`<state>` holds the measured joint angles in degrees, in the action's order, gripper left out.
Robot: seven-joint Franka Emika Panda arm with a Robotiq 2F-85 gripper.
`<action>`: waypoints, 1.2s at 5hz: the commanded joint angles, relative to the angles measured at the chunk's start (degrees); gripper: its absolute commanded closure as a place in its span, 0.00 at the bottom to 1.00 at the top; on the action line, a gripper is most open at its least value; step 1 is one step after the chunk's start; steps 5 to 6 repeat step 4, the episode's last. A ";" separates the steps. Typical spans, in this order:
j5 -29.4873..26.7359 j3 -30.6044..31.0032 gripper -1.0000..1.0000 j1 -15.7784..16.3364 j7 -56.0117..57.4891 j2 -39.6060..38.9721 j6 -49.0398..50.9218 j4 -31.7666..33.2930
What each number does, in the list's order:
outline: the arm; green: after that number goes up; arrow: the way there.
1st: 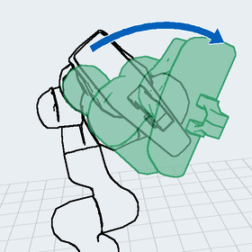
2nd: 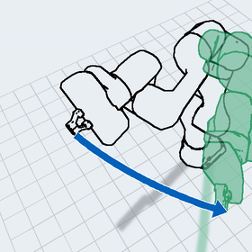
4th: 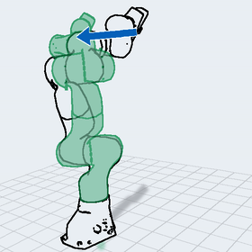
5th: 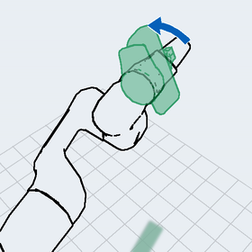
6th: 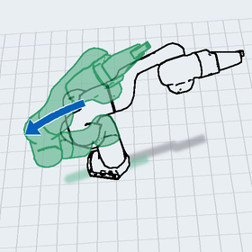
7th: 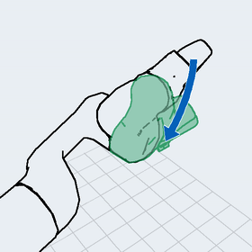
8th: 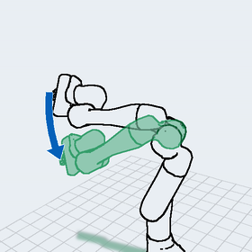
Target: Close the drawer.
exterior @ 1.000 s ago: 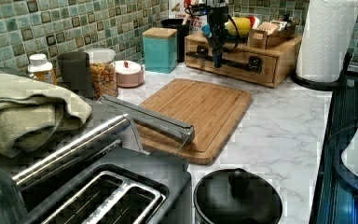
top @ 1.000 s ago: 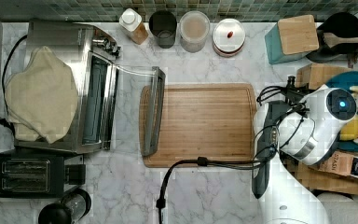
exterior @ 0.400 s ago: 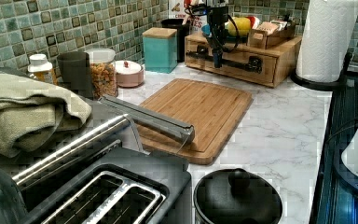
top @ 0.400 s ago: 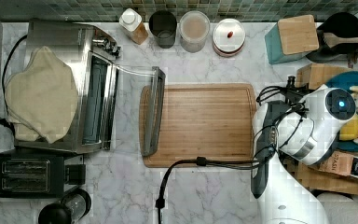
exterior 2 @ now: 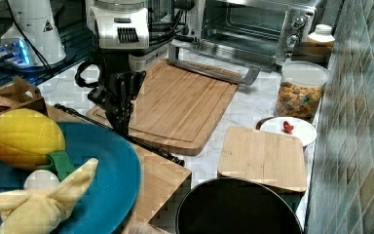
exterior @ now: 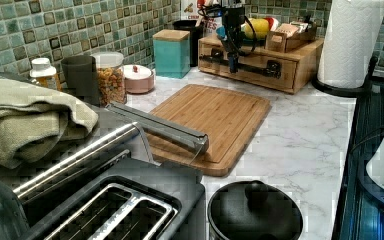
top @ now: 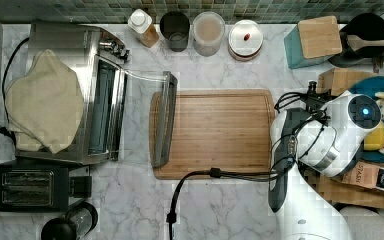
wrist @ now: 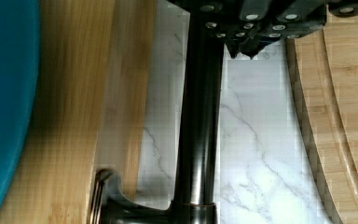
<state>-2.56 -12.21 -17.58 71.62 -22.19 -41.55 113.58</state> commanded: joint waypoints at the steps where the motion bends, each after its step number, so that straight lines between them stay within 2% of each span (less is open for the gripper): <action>1: 1.76 -8.34 1.00 -7.63 -0.52 0.58 -5.43 -4.31; 6: 1.35 -9.06 1.00 -6.96 -0.23 0.48 -5.44 -4.31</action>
